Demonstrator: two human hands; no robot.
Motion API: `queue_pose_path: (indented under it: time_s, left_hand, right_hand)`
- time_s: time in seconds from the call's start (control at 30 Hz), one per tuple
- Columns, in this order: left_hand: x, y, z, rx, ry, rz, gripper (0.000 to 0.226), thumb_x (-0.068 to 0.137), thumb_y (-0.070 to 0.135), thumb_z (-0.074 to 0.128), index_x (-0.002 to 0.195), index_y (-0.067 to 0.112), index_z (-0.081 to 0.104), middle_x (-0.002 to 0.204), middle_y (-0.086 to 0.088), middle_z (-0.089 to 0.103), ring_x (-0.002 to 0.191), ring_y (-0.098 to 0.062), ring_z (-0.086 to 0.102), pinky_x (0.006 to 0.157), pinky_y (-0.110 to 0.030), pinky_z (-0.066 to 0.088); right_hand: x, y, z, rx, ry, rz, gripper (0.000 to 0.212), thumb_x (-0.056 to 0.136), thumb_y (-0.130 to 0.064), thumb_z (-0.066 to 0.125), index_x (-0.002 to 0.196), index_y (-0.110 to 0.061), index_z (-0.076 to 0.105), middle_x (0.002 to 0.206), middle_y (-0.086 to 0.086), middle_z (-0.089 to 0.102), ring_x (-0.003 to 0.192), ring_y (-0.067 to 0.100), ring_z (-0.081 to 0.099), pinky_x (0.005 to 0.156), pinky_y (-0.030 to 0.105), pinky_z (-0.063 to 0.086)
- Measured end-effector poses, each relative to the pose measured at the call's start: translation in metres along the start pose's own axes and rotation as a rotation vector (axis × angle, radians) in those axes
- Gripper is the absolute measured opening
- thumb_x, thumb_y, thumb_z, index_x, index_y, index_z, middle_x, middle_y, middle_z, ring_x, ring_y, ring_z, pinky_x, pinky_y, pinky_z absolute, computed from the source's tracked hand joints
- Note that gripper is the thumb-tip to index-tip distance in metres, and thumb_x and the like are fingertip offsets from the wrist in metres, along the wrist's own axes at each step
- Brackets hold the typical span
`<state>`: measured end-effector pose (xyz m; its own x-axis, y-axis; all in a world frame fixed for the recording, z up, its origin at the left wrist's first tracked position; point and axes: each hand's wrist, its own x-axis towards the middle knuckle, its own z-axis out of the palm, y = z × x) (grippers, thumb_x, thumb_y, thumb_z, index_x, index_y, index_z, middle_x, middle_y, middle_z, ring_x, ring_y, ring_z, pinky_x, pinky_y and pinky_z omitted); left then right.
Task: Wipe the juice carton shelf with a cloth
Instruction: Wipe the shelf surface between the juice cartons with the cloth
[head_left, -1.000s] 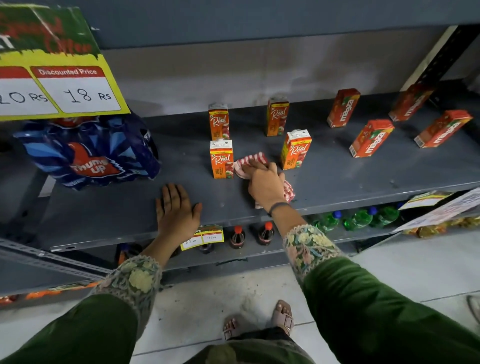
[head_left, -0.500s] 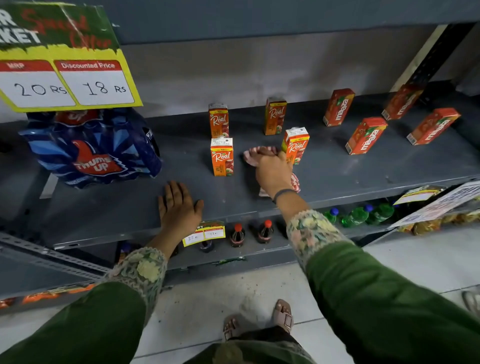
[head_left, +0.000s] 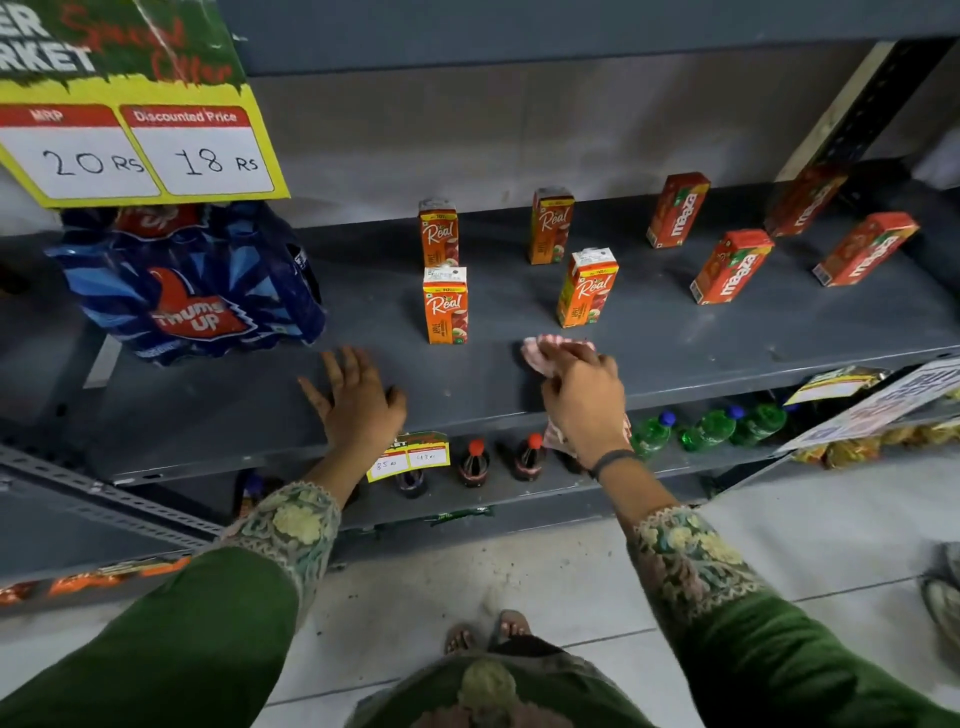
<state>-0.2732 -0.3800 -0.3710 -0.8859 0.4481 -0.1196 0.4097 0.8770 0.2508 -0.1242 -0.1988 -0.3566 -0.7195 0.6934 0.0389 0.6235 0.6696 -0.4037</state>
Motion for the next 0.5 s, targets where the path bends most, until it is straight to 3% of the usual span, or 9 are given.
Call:
queue_pose_path:
  time_s: [0.07,0.1,0.2,0.27,0.4,0.5]
  left_hand:
    - [0.005,0.008,-0.006,-0.106,0.186,0.075,0.067,0.09,0.029,0.047,0.147,0.006,0.02,0.158,-0.011,0.016,0.148,-0.028,0.002,0.114,-0.053,-0.012]
    - [0.01,0.015,-0.011,-0.191,0.213,0.103,0.067,0.089,0.028,0.053,0.146,0.007,0.025,0.157,-0.012,0.022,0.147,-0.029,0.008,0.117,-0.052,-0.005]
    - [0.038,0.036,-0.019,-0.436,0.101,0.076,0.073,0.08,0.029,0.069,0.141,0.009,0.035,0.148,-0.014,0.04,0.139,-0.032,0.033,0.114,-0.048,0.029]
    - [0.053,0.047,-0.022,-0.494,0.042,0.052,0.073,0.071,0.033,0.077,0.133,0.014,0.045,0.137,-0.011,0.054,0.128,-0.033,0.048,0.105,-0.051,0.039]
    - [0.064,0.055,-0.016,-0.507,0.049,0.051,0.054,0.068,0.028,0.079,0.116,0.017,0.058,0.119,-0.011,0.067,0.114,-0.033,0.059,0.1,-0.053,0.042]
    - [0.06,0.061,-0.012,-0.459,0.127,0.025,0.047,0.071,0.032,0.076,0.113,0.018,0.059,0.118,-0.008,0.068,0.115,-0.033,0.057,0.103,-0.051,0.034]
  right_hand:
    - [-0.004,-0.004,0.0,-0.048,-0.025,0.0,0.046,0.083,-0.017,0.055,0.129,-0.025,0.052,0.136,0.013,0.048,0.111,0.041,0.044,0.09,0.048,0.045]
    - [-0.007,-0.008,0.001,-0.051,-0.062,-0.064,0.046,0.083,-0.017,0.055,0.128,-0.026,0.053,0.138,0.012,0.047,0.113,0.042,0.043,0.093,0.048,0.045]
    - [-0.014,-0.014,0.006,0.001,-0.182,-0.252,0.045,0.082,-0.017,0.054,0.127,-0.028,0.054,0.136,0.008,0.052,0.114,0.041,0.045,0.096,0.049,0.046]
    - [-0.013,-0.005,0.004,0.048,-0.133,-0.239,0.044,0.081,-0.019,0.052,0.124,-0.027,0.057,0.132,0.007,0.058,0.11,0.039,0.051,0.093,0.045,0.049]
    - [-0.004,0.025,-0.008,0.087,0.108,-0.016,0.047,0.079,-0.016,0.052,0.126,-0.023,0.055,0.133,0.009,0.055,0.105,0.039,0.051,0.09,0.044,0.049]
    - [0.003,0.037,-0.015,0.073,0.122,0.125,0.047,0.081,-0.015,0.055,0.128,-0.02,0.054,0.135,0.014,0.05,0.108,0.043,0.045,0.092,0.05,0.047]
